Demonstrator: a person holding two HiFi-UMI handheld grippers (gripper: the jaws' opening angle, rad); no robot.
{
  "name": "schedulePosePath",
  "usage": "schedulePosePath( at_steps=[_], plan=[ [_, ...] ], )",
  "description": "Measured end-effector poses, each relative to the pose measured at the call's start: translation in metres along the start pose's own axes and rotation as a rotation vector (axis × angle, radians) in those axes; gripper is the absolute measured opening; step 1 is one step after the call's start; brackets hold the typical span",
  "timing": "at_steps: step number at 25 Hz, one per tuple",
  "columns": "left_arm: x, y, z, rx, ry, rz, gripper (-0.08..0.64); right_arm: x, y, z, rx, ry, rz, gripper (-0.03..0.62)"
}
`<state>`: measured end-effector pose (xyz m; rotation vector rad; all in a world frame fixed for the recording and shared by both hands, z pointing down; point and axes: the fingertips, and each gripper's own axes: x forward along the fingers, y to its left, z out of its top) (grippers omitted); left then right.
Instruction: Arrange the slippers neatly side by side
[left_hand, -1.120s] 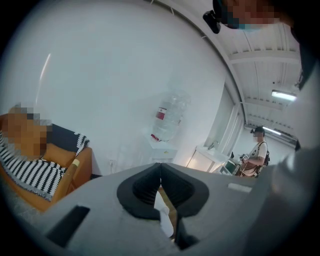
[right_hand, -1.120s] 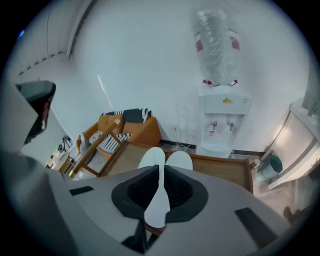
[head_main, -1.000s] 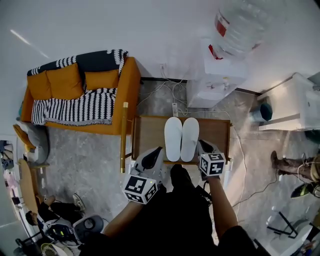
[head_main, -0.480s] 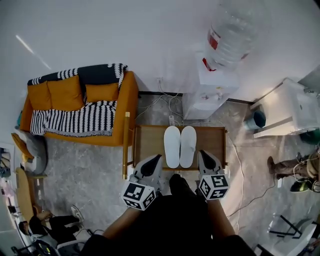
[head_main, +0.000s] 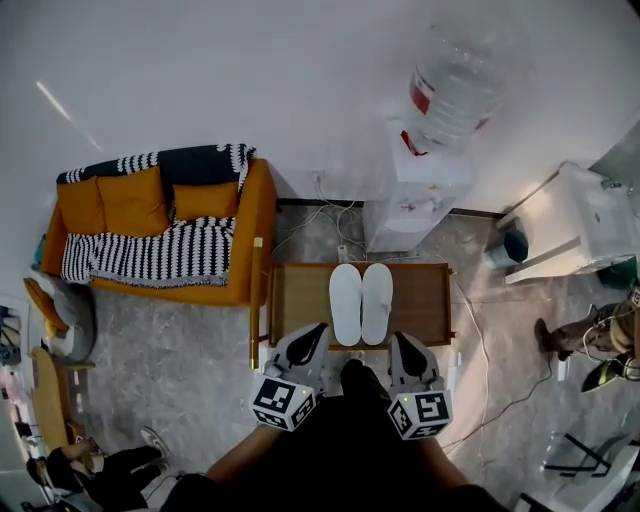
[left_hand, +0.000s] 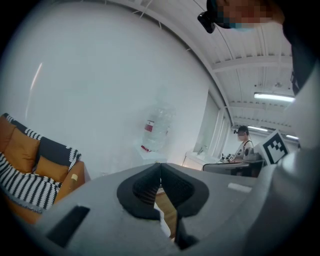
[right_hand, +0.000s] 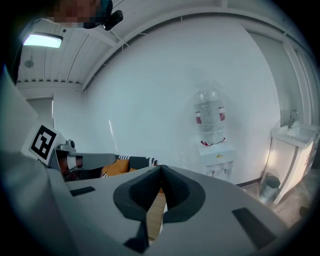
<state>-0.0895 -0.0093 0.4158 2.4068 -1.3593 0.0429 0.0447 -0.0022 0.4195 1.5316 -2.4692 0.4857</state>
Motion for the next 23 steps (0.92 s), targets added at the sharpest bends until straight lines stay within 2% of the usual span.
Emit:
schedulePosePath(
  at_steps=[23],
  plan=[
    [-0.0022,0.0006,-0.0054,-0.005,0.005,0.001,0.017,0.0,0.0032,-0.0019,0.004,-0.015,0.018,0.012]
  ],
)
